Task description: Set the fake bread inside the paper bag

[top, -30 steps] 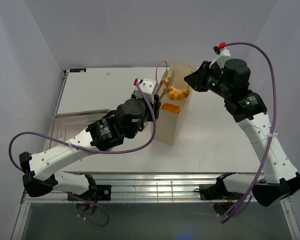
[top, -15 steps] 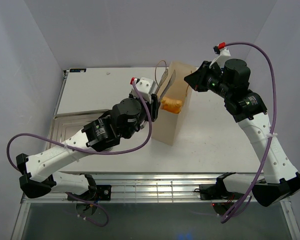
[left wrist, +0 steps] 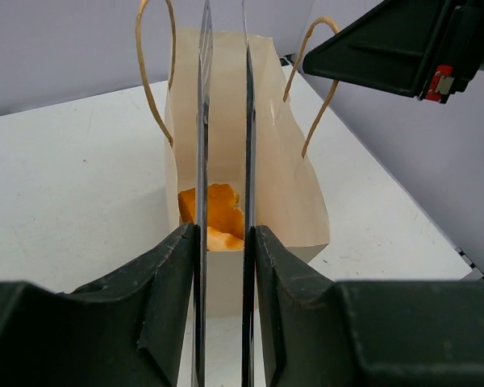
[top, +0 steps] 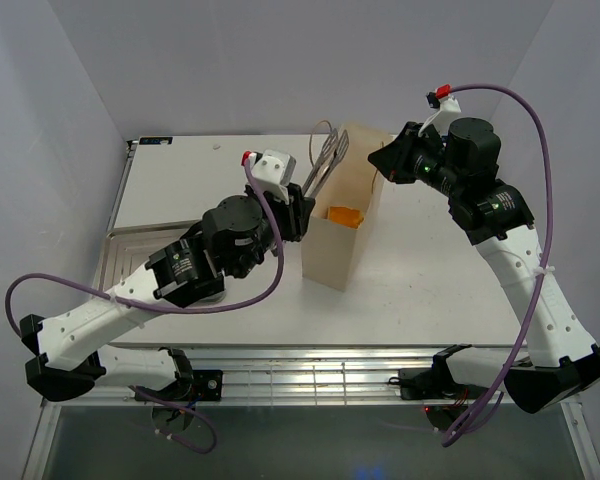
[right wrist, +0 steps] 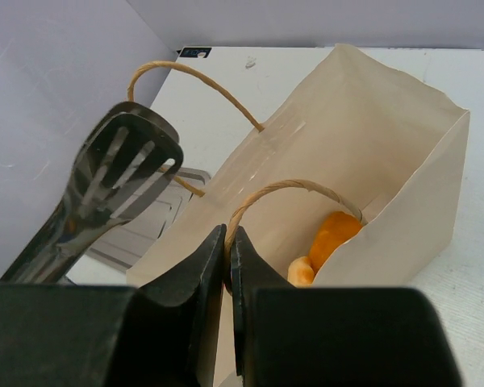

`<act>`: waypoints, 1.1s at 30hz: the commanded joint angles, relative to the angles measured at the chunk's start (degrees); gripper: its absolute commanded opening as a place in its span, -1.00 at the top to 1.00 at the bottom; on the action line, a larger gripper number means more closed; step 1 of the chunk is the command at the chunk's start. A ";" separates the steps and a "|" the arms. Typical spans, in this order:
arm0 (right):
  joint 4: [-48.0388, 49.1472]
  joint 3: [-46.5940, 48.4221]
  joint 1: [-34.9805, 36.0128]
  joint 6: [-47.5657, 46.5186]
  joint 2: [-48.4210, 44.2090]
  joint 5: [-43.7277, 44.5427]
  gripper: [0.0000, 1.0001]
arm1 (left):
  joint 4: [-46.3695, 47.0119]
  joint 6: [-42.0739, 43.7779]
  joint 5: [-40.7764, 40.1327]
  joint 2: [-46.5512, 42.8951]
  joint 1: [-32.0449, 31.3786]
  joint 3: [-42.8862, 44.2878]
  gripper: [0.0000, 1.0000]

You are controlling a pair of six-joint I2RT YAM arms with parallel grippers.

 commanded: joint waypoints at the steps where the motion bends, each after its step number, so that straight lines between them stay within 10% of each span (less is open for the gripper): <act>1: 1.76 0.08 0.20 -0.85 -1.73 0.27 0.76 | 4.18 0.29 1.80 -4.74 -0.31 1.06 0.13; 21: 1.32 -0.71 0.29 -1.29 -1.99 0.36 0.57 | 7.10 7.14 -15.58 -16.96 -0.31 -3.60 0.15; 33: -0.78 -1.06 0.20 -1.73 -2.87 0.36 -0.85 | 2.96 5.39 -20.25 -18.29 -0.31 -7.99 0.15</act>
